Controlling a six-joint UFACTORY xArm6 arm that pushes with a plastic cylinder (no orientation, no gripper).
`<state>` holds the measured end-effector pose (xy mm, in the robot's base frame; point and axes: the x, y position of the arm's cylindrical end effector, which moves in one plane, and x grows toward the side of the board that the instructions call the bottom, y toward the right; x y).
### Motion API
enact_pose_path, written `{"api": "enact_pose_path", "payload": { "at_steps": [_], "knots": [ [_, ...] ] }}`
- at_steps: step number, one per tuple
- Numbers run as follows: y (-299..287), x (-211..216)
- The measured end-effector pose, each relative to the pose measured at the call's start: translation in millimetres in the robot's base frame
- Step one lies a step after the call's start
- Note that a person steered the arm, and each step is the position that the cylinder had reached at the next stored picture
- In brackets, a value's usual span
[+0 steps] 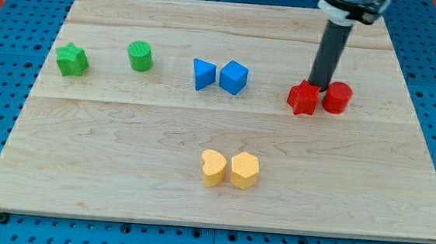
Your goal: Slide the blue cube slightly into the right side of the triangle
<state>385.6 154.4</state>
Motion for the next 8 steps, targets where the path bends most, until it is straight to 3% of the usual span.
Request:
{"api": "enact_pose_path", "payload": {
  "at_steps": [2, 8],
  "knots": [
    [3, -31],
    [-12, -43]
  ]
}}
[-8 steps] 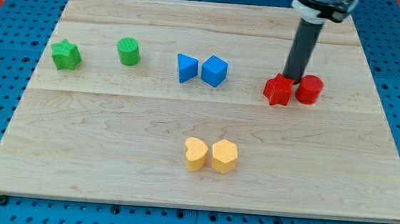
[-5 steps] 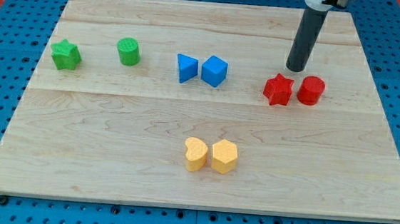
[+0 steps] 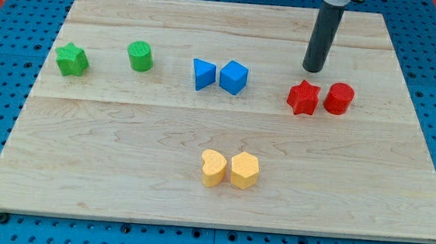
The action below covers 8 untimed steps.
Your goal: Slide the blue cube slightly into the right side of the triangle
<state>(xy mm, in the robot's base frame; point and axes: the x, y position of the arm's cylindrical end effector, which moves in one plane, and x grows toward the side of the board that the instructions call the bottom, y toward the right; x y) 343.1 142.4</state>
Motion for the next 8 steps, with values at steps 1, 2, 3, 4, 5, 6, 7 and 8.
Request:
{"api": "enact_pose_path", "payload": {
  "at_steps": [1, 2, 3, 4, 5, 6, 7, 8],
  "knots": [
    [0, -1],
    [-1, -1],
    [-22, -1],
    [-52, 7],
    [-65, 19],
    [-93, 33],
    [-110, 33],
    [-113, 22]
  ]
}}
